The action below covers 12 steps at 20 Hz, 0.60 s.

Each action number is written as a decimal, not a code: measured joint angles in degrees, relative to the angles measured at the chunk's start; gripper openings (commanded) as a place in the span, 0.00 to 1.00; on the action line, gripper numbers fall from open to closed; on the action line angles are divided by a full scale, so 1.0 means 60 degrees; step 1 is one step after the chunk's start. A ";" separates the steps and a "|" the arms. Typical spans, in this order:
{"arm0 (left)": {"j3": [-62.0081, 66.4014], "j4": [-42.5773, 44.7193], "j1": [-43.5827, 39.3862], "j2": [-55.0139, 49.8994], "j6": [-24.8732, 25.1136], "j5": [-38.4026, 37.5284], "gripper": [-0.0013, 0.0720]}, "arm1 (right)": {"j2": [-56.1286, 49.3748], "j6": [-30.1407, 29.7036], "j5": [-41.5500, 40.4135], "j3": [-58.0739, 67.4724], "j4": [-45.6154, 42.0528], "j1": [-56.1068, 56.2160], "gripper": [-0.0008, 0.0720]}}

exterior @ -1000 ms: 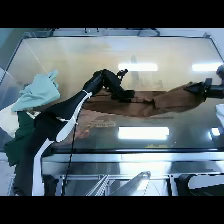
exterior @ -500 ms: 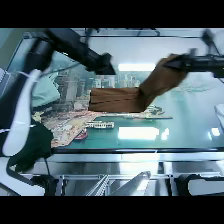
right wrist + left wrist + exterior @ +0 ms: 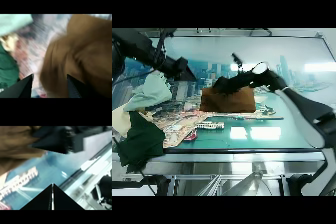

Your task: Fold the shirts.

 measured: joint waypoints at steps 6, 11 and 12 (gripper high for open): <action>-0.1759 -0.0040 0.0251 0.0433 0.0554 -0.0259 0.03 | 0.0528 0.0175 0.1144 0.0368 -0.0127 -0.0386 0.63; -0.1756 -0.0055 0.0291 0.0535 0.0729 -0.0004 0.03 | 0.1938 0.0918 0.2455 0.0342 -0.1701 -0.2463 0.82; -0.1738 -0.0051 0.0291 0.0594 0.0790 0.0087 0.03 | 0.2062 0.1151 0.2659 0.0215 -0.2116 -0.2914 0.82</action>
